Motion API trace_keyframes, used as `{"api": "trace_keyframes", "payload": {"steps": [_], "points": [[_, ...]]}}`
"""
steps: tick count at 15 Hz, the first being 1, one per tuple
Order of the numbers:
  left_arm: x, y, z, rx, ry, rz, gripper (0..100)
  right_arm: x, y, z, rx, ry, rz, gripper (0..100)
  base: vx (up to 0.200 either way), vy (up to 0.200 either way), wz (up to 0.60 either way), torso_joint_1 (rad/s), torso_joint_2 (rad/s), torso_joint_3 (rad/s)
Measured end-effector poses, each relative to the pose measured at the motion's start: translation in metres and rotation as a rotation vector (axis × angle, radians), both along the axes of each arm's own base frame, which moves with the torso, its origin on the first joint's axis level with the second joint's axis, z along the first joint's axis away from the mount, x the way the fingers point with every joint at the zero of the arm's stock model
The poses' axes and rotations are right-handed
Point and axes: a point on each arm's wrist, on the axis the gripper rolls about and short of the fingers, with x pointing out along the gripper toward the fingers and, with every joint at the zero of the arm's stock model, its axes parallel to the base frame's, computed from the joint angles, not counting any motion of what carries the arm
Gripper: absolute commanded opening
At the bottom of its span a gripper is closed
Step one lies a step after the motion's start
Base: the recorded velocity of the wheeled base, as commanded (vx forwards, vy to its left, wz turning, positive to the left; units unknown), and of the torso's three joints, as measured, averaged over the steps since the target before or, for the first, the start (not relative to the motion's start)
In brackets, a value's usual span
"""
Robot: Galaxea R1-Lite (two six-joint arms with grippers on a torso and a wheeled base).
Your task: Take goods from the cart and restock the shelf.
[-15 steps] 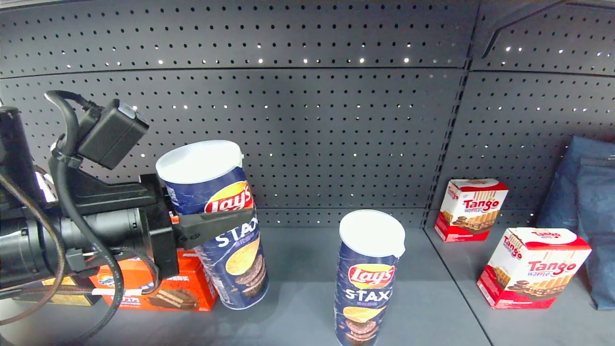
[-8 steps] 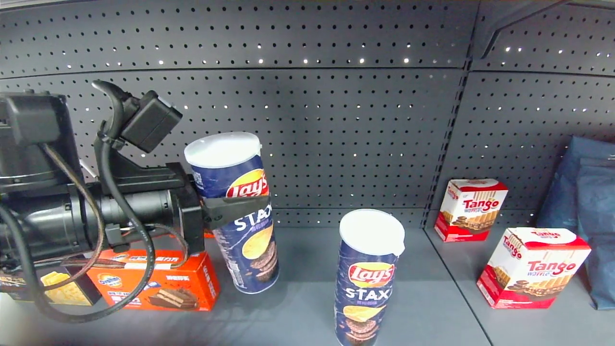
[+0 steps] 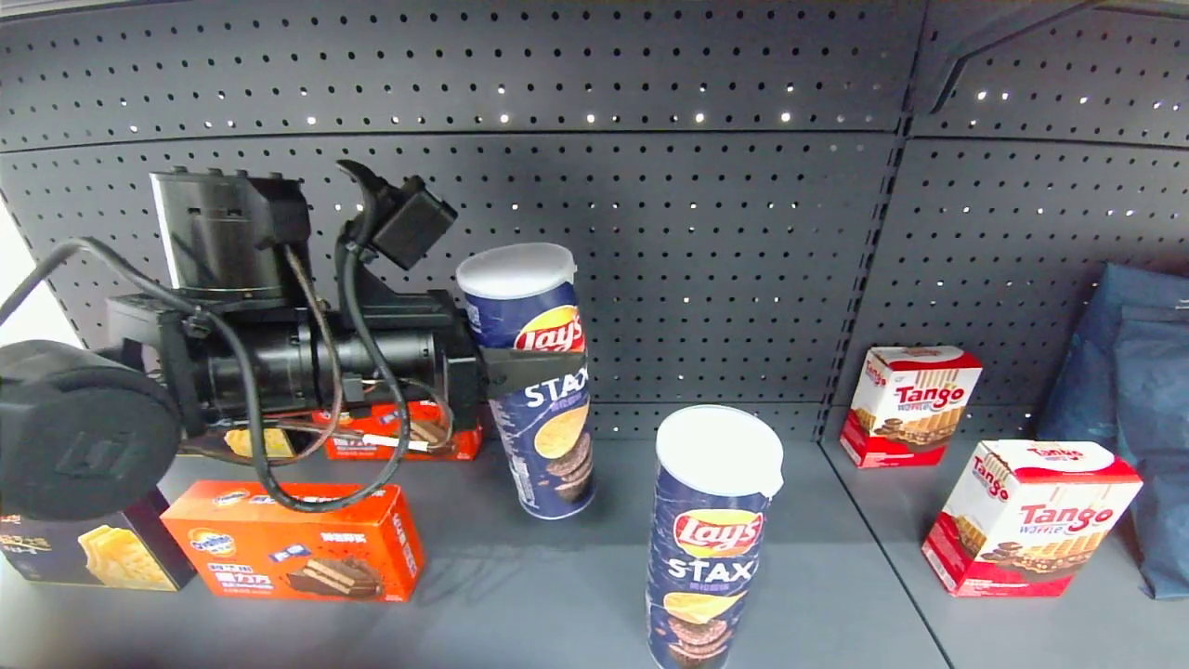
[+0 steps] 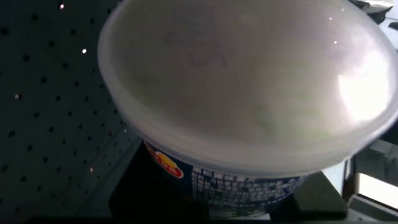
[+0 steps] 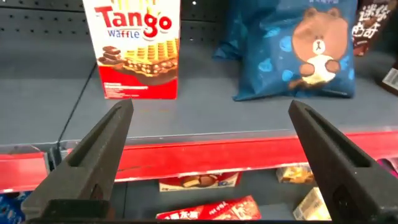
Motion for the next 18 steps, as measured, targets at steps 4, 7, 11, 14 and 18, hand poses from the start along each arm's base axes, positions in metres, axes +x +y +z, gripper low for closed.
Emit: {"api": "trace_keyframes", "payload": {"steps": [4, 7, 11, 14, 18], "points": [[0.03, -0.012, -0.021, -0.008, -0.003, -0.066, 0, 0.0, 0.0, -0.001, 0.001, 0.001, -0.003, 100, 0.0, 0.0, 0.0, 0.0, 0.0, 0.0], [0.044, -0.022, -0.033, -0.016, 0.001, -0.125, 0, 0.0, 0.0, -0.001, 0.017, -0.001, -0.002, 100, 0.0, 0.0, 0.0, 0.0, 0.0, 0.0], [0.06, -0.036, -0.038, -0.03, -0.002, -0.196, 0, 0.0, 0.0, -0.001, 0.022, -0.002, -0.001, 100, 0.0, 0.0, 0.0, 0.0, 0.0, 0.0], [0.078, -0.046, -0.038, -0.041, -0.024, -0.225, 0, 0.0, 0.0, -0.001, 0.022, -0.001, -0.001, 100, 0.0, 0.0, 0.0, 0.0, 0.0, 0.0], [0.095, -0.062, -0.051, -0.041, -0.022, -0.244, 0, 0.0, 0.0, -0.001, 0.022, -0.001, -0.001, 100, 0.0, 0.0, 0.0, 0.0, 0.0, 0.0]]}}
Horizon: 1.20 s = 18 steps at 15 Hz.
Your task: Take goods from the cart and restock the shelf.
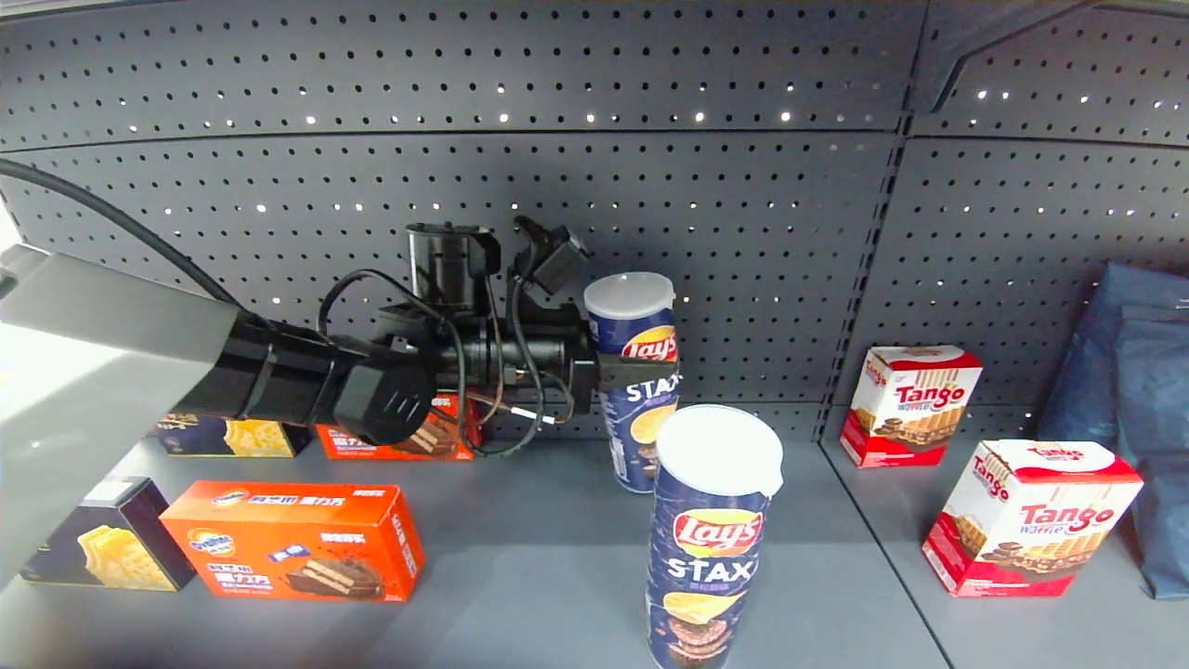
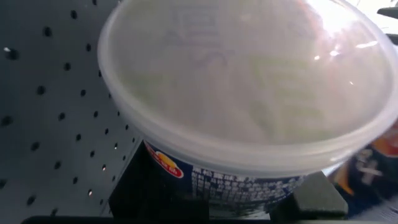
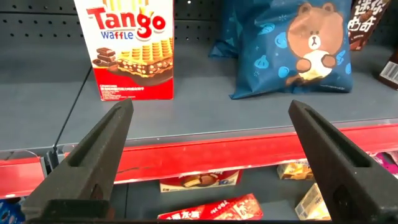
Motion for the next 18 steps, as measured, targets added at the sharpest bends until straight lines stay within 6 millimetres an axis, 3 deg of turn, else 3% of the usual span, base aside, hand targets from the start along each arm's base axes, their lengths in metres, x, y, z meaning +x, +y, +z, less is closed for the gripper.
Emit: {"api": "trace_keyframes", "payload": {"steps": [7, 18], "points": [[0.017, -0.006, -0.016, 0.007, 0.016, 0.003, 0, 0.0, 0.0, 0.0, 0.0, 0.001, 0.001, 100, 0.0, 0.0, 0.0, 0.0, 0.0, 0.0], [0.019, -0.005, -0.021, 0.033, 0.076, 0.005, 0, 0.0, 0.0, 0.0, 0.0, 0.003, 0.007, 100, 0.0, 0.0, 0.0, 0.0, 0.0, 0.0]]}}
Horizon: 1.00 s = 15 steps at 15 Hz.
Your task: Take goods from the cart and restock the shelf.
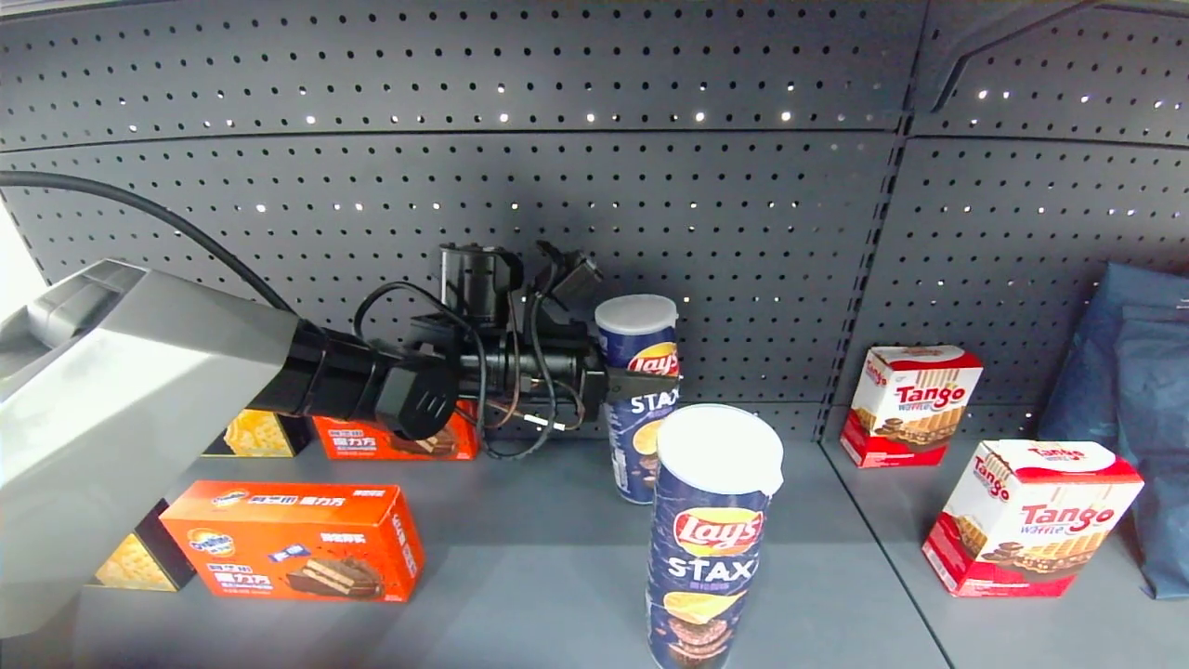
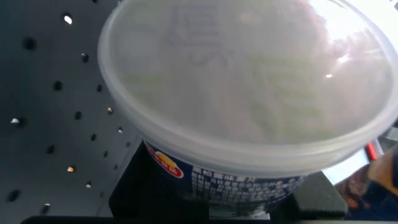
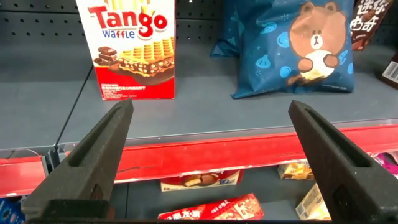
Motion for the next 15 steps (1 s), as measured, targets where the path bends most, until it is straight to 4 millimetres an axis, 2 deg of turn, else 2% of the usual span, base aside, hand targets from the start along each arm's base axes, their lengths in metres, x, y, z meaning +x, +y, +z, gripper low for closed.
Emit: {"api": "trace_keyframes", "payload": {"steps": [5, 15], "points": [[0.001, -0.001, 0.013, 0.009, 0.003, -0.003, 0, 0.0, 0.0, 0.0, 0.0, 0.001, -0.001, 100, 0.0, 0.0, 0.0, 0.0, 0.0, 0.0], [0.001, -0.001, 0.007, 0.048, -0.006, -0.014, 0, 0.0, 0.0, 0.0, 0.002, 0.001, -0.002, 100, 0.0, 0.0, 0.0, 0.0, 0.0, 0.0]]}}
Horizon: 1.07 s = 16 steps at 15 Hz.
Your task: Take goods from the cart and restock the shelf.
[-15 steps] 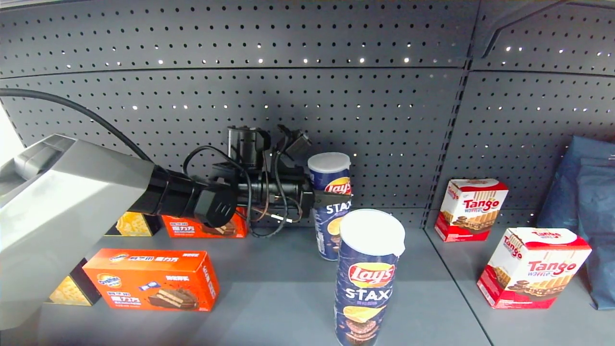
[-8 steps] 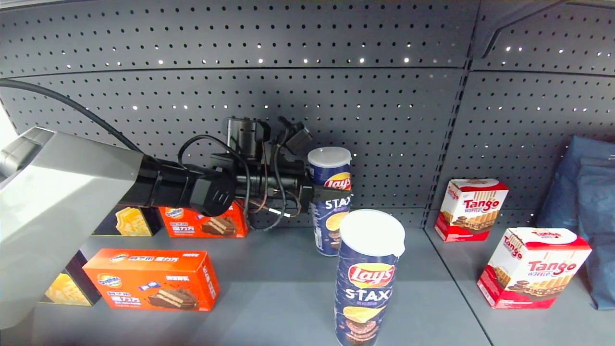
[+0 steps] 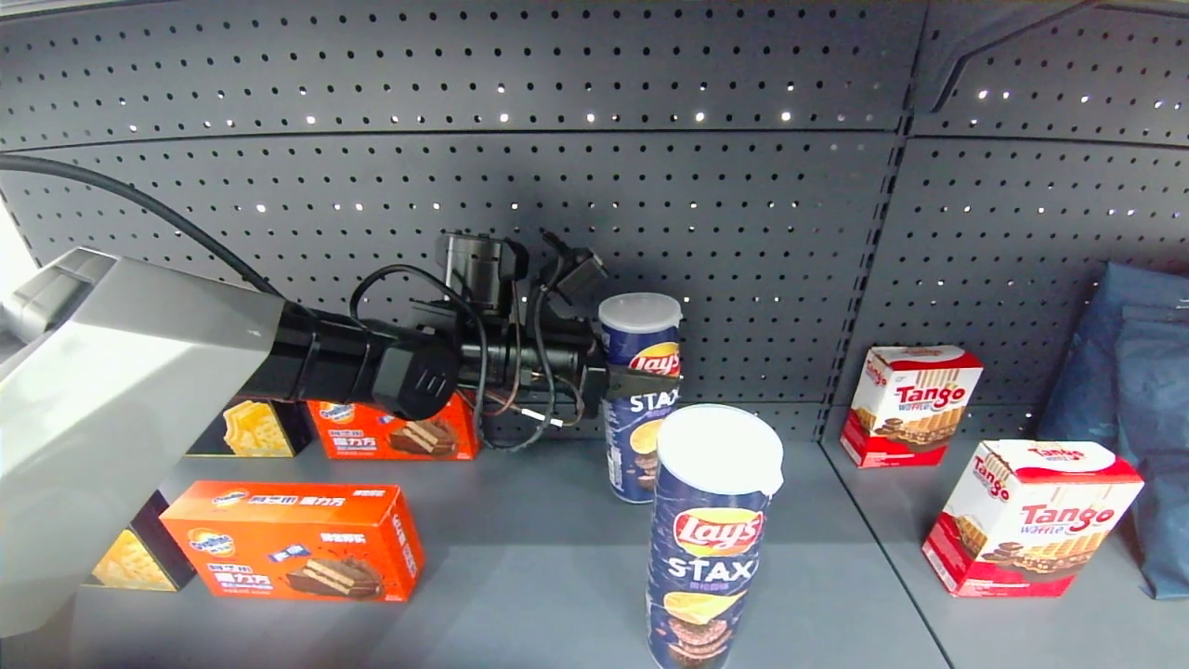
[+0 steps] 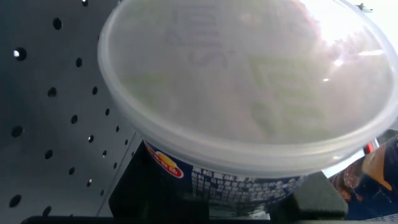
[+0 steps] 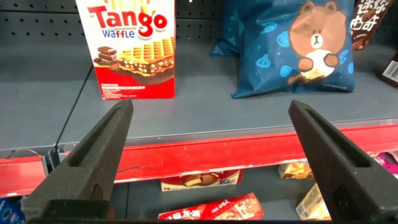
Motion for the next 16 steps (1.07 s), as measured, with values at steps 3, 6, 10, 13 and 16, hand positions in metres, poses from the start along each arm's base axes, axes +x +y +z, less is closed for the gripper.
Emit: {"api": "trace_keyframes", "payload": {"steps": [3, 6, 10, 13, 16], "points": [[0.0012, -0.0021, -0.0041, 0.003, 0.007, -0.003, 0, 0.0, 0.0, 0.0, 0.009, -0.001, 0.0, 100, 0.0, 0.0, 0.0, 0.0, 0.0, 0.0], [0.0012, -0.005, -0.0074, 0.006, 0.014, -0.009, 0, 0.0001, 0.0, 0.0, 0.009, -0.001, 0.0, 100, 0.0, 0.0, 0.0, 0.0, 0.0, 0.0], [0.0018, -0.0052, -0.0097, 0.009, 0.017, -0.008, 100, 0.0001, 0.0, 0.0, 0.01, -0.001, 0.0, 100, 0.0, 0.0, 0.0, 0.0, 0.0, 0.0], [0.001, -0.0064, -0.0104, 0.009, 0.017, -0.011, 100, 0.0001, 0.0, 0.0, 0.009, 0.0, 0.001, 100, 0.0, 0.0, 0.0, 0.0, 0.0, 0.0], [0.0006, -0.006, -0.0103, 0.01, 0.018, -0.011, 100, 0.0001, 0.0, 0.0, 0.009, 0.0, 0.001, 100, 0.0, 0.0, 0.0, 0.0, 0.0, 0.0]]}}
